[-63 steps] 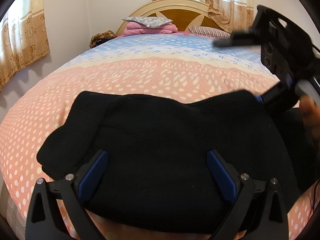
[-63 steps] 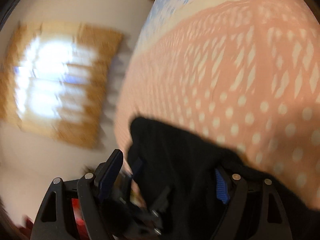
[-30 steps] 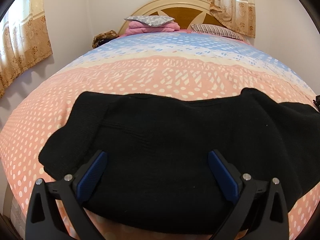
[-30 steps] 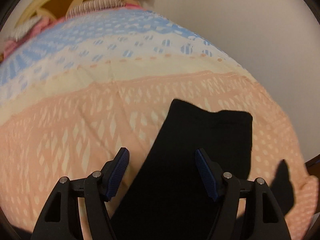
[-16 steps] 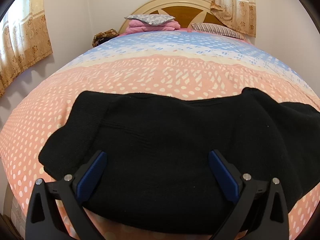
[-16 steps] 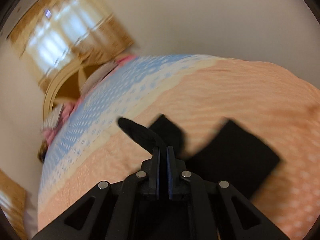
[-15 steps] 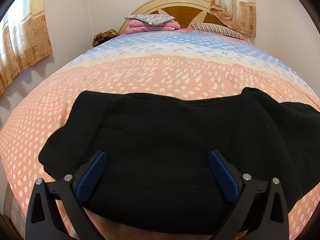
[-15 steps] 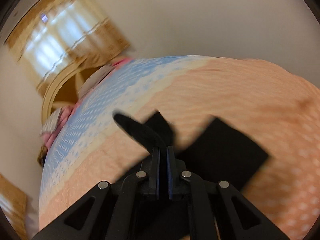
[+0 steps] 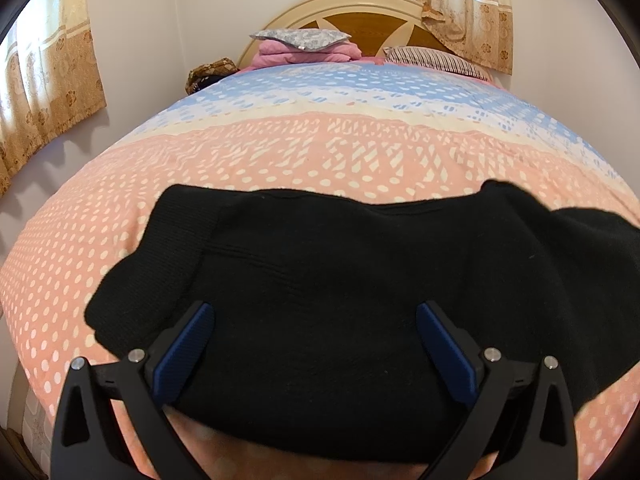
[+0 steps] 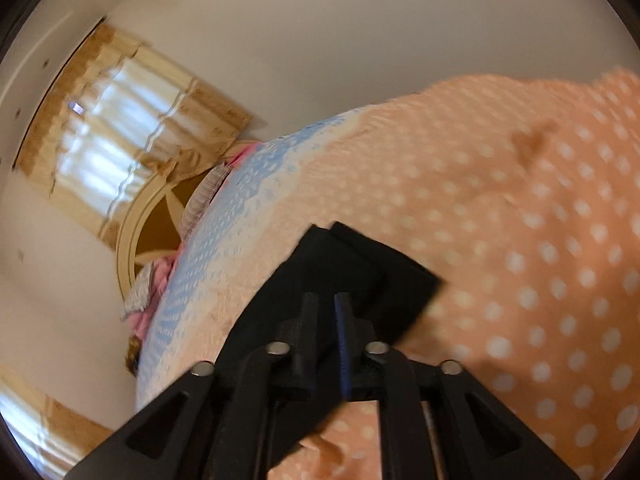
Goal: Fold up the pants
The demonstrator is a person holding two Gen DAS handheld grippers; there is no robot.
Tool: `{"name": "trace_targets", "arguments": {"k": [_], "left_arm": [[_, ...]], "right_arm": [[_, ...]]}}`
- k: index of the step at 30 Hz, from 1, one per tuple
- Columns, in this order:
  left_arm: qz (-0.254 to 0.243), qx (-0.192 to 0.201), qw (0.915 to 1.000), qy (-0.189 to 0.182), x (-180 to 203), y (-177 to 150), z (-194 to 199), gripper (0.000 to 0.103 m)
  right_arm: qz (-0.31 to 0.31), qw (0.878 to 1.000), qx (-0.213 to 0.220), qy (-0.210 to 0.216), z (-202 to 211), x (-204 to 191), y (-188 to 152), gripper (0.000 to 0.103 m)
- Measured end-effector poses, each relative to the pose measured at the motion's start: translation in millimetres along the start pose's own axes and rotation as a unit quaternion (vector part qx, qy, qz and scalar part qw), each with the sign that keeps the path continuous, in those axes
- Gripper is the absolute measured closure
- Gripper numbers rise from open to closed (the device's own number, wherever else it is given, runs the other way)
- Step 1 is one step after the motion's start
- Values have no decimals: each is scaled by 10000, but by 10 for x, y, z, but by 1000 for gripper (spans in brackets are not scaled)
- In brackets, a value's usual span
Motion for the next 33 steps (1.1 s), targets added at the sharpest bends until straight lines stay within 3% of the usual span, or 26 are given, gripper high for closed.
{"name": "trace_targets", "arguments": {"k": [1,2,6,7,8,10,12,18,19,20,25,28,33], "left_arm": [[51,9,10000,-84,9,29,39,0],[133,106,9996,-236,35,92,126,0],[35,474,9974,-545,233,317,367,0],[-42,510,9965,-660,322,365,408,0],[-106,515,9958,-744,395,388,427,0],[-232,487,9947,-877,534,404,452,0],[-254,460,9934,-1017,606,376,476,0],[-250,267,9909,-1293,784,317,475,0],[-252,270,9905,-1325,791,316,478,0],[-265,277,9902,-1345,803,311,494,0],[-267,188,9902,-1356,836,280,476,0],[-250,137,9901,-1378,843,264,473,0],[-280,115,9886,-1474,894,258,485,0]], "right_arm": [[-19,10000,-45,-18,-49,-24,7,50],[-80,10000,-50,-31,-61,-28,3,33],[-183,9997,-147,-61,-172,-33,-25,33],[-165,9997,-187,-65,-196,-54,-43,37],[-100,9996,-242,-121,-200,-52,-65,50],[-56,9966,-481,-666,-302,25,-156,58],[-315,9961,-413,-714,-293,81,-185,59],[-161,9972,-199,-705,-403,-32,-163,58],[-104,9975,-170,-681,-420,-73,-152,74],[-28,9978,-194,-629,-437,-111,-146,98],[540,9982,-66,-261,-246,-361,-80,98],[558,9984,10,-101,-66,-388,16,98],[504,9959,-374,-657,-111,47,-51,98]]}}
Point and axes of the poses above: each gripper's, at about its wrist camera, not at the fingertips, and z roughly against the way its jaws point, x to its right, y to its top, the point moved 4 cm from there along -z, roughly the way its jaws point, and after that the axes turned 14 degrees about x, right-handed, at the moved point
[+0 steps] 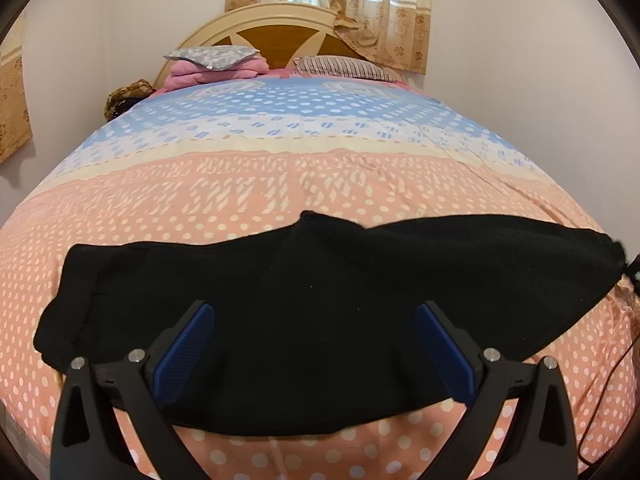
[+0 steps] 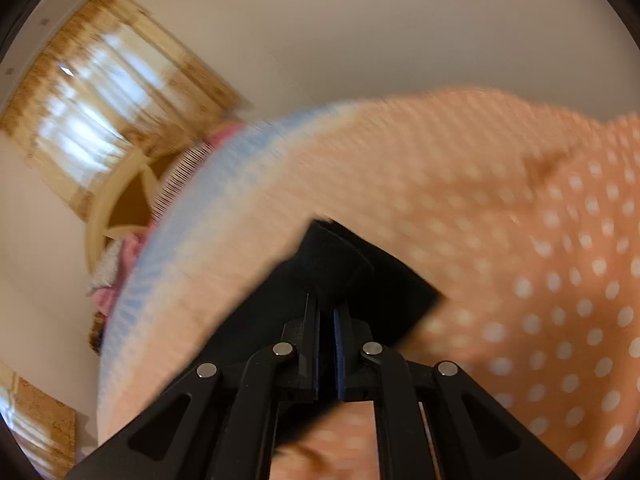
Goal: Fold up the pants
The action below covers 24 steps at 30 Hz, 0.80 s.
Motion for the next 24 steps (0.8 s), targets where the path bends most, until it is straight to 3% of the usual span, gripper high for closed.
{"name": "trace_targets", "arguments": {"k": [2,3,7,10,12,13,15,18,19,22,24], "left_arm": [[-52,-30,10000,-13,28,-5,1,0],[-67,-25,10000,-25,37,-4,9,0],[-114,0,9999,-130,92,28,28,0],[-211,0,9993,-294,187,40,35,0],[-364,-6,9983,-464,304,48,30,0],[-487,6,9972,-577,401,55,30,0],[-657,7,9947,-791,582,69,18,0],[-874,-27,9880,-1277,943,58,-8,0],[-939,-16,9863,-1359,1027,48,-16,0],[-1146,-105,9835,-1394,1276,-31,-146,0],[-1255,-415,9812,-1403,1385,-185,-308,0]], "right_arm": [[-50,9994,-330,-107,-158,150,-115,99],[-104,9996,-243,-9,-157,180,-112,99],[-254,9989,-335,-199,-95,188,-8,84],[50,9948,513,-875,198,148,172,62],[797,9801,1239,-1333,421,-41,272,61],[1309,9707,1516,-1328,483,-223,302,61],[1956,9615,1611,-1060,457,-476,303,61],[2799,9508,1143,-679,127,-786,207,61],[2902,9516,773,-652,-110,-804,152,62],[2390,9682,-12,-733,-629,-565,58,72],[2077,9760,-43,-650,-744,-480,112,72]]}}
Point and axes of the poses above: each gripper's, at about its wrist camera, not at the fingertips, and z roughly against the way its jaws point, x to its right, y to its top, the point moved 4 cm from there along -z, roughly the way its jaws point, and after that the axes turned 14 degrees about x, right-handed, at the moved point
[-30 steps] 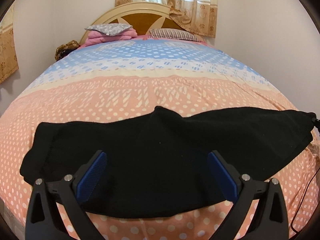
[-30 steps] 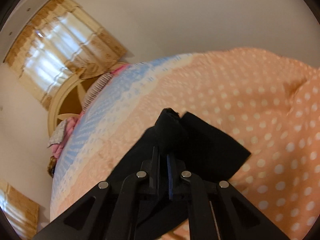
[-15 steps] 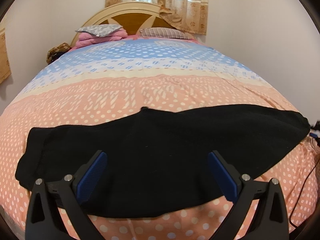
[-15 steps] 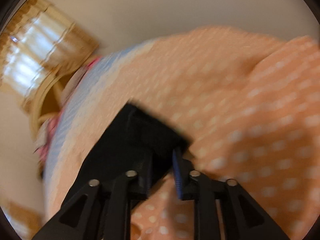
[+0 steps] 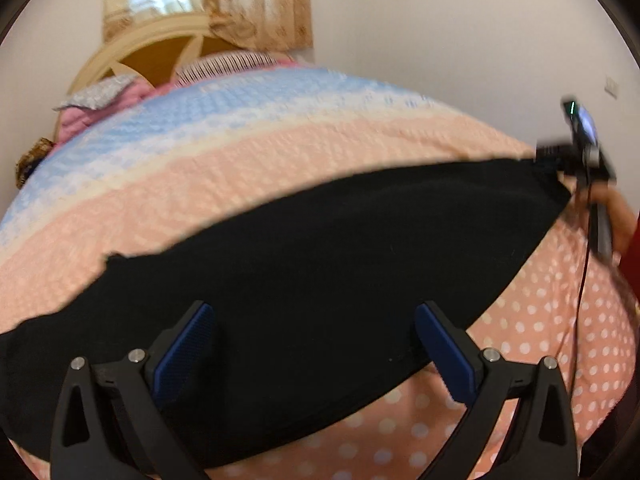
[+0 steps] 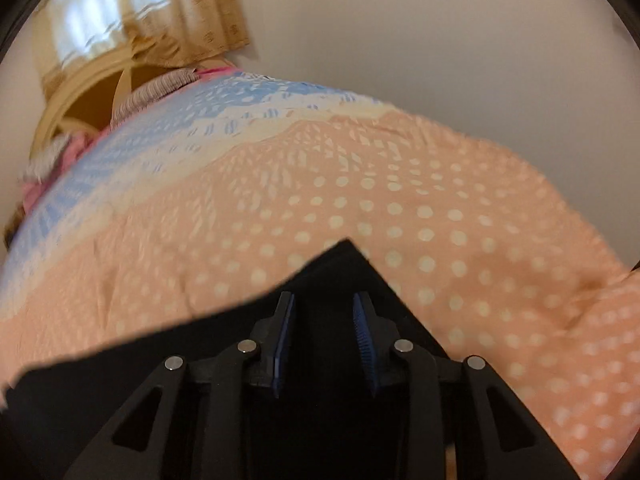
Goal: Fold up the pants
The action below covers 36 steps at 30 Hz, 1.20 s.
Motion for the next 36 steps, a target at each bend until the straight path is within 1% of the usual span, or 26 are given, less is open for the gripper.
{"name": "trace_targets", "arguments": {"k": [1,3,4,5,6,7,8,10,11,12,13,14,15,18,20,21,22,23,24,25,26,28,30,32,34,36], "left_arm": [[-36,-144,9999,60,11,-59,-50,0],[27,-3,10000,82,6,-130,11,0],[23,-29,10000,37,10,-141,41,0],[-40,-82,10000,-13,16,-159,64,0],[-58,-87,9999,-29,17,-173,80,0],[-49,-101,9999,-44,14,-189,95,0],[-47,-103,9999,-40,25,-200,97,0],[-95,-113,9999,-12,46,-204,110,0],[-99,-124,9999,-17,48,-206,121,0],[-105,-136,9998,-29,59,-217,110,0],[-119,-152,9998,-43,64,-218,107,0],[-137,-165,9998,-43,56,-223,90,0],[-151,-169,9997,-25,66,-235,92,0],[-204,-147,9997,20,92,-267,101,0],[-190,-141,9997,16,85,-270,112,0],[-174,-140,9997,4,78,-267,120,0],[-152,-136,9998,-10,67,-263,130,0],[-108,-120,9999,-40,58,-258,150,0],[-78,-105,9999,-78,56,-254,163,0],[-40,-90,9998,-144,55,-243,179,0],[14,-68,9997,-252,56,-223,206,0],[145,65,9989,-437,39,-174,272,0],[258,289,9982,-460,9,-95,350,0],[374,436,9976,-395,-33,-20,391,0],[492,455,9971,-353,-77,11,400,0],[536,442,9972,-288,-115,6,398,0]], "right_arm": [[-176,9998,129,5,-4,52,66,72],[-568,9979,307,-108,33,198,158,71],[-714,9967,357,-161,82,225,162,71],[-893,9951,416,-86,168,254,136,71],[-1029,9934,453,225,280,214,89,71],[-1013,9929,429,458,382,121,51,71],[-855,9937,407,601,454,15,-9,71],[-379,9963,456,619,540,-189,-87,71],[-243,9970,430,598,518,-236,-102,71],[-199,9978,295,563,415,-244,-105,71],[-310,9989,-50,357,215,-151,-125,71],[-526,9976,-251,374,93,-45,-120,71],[-745,9955,-247,536,38,39,-60,71],[-981,9922,-159,746,-101,192,190,73],[-1501,9843,-155,918,-145,309,279,73],[-1910,9746,-183,1152,-119,389,301,71],[-2184,9664,-174,1342,-81,423,310,71],[-2583,9515,-75,1670,-1,495,309,71],[-2811,9424,35,1810,71,556,309,71],[-2934,9392,165,1779,172,642,288,71],[-2852,9451,270,1572,255,701,267,71],[-2446,9629,463,1037,419,832,240,71],[-2059,9739,633,715,542,900,207,70],[-1808,9802,399,697,520,876,127,64],[-1695,9820,-18,834,375,789,4,64],[-1605,9830,-340,822,276,762,-108,64]]}}
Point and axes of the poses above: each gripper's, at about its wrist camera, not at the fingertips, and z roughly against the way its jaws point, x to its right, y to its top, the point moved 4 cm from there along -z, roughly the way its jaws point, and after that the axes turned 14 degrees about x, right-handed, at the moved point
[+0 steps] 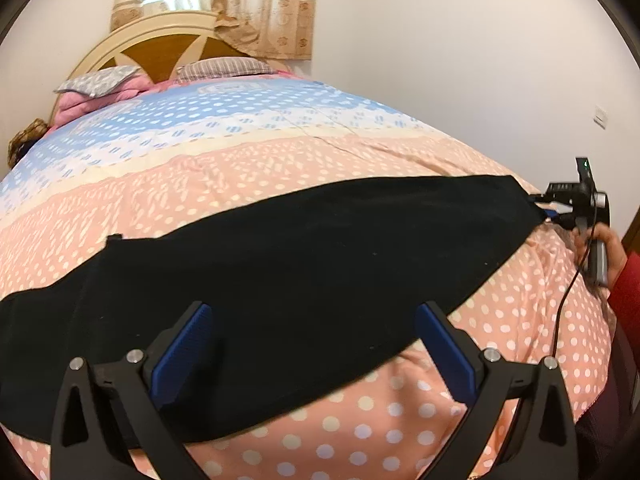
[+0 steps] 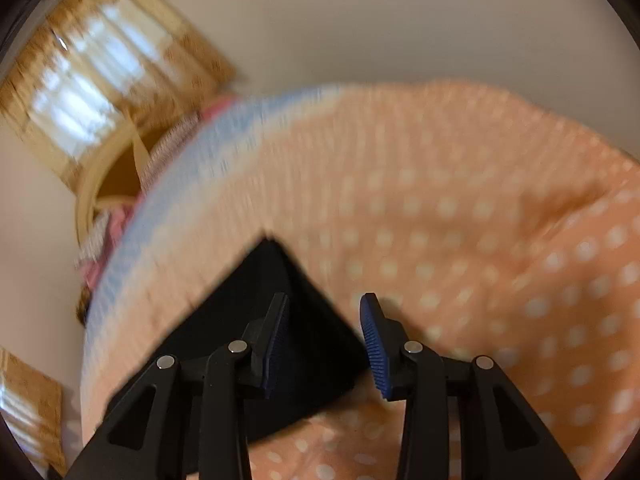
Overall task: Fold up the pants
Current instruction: 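Open the right gripper and release the pant leg onto the pants, then grasp the pants edge with the right gripper and lift it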
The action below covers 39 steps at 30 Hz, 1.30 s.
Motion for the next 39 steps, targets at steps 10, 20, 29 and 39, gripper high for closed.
{"name": "trace_targets", "arguments": {"k": [10,20,29,39], "left_arm": [[308,-63,9989,334,-286,-78,22,0],[617,128,9968,490,-576,-45,134,0],[825,193,9948,560,-740,-48,175,0],[954,148,9932,644,-897,-91,162,0]], "right_arm": [[1368,9894,59,-486,-64,-320,-266,48],[2751,9577,736,-413,544,-1161,-432,89],[4145,9023,387,1119,824,-2663,-1596,89],[5479,8240,582,1322,710,-3039,-2906,84]]}}
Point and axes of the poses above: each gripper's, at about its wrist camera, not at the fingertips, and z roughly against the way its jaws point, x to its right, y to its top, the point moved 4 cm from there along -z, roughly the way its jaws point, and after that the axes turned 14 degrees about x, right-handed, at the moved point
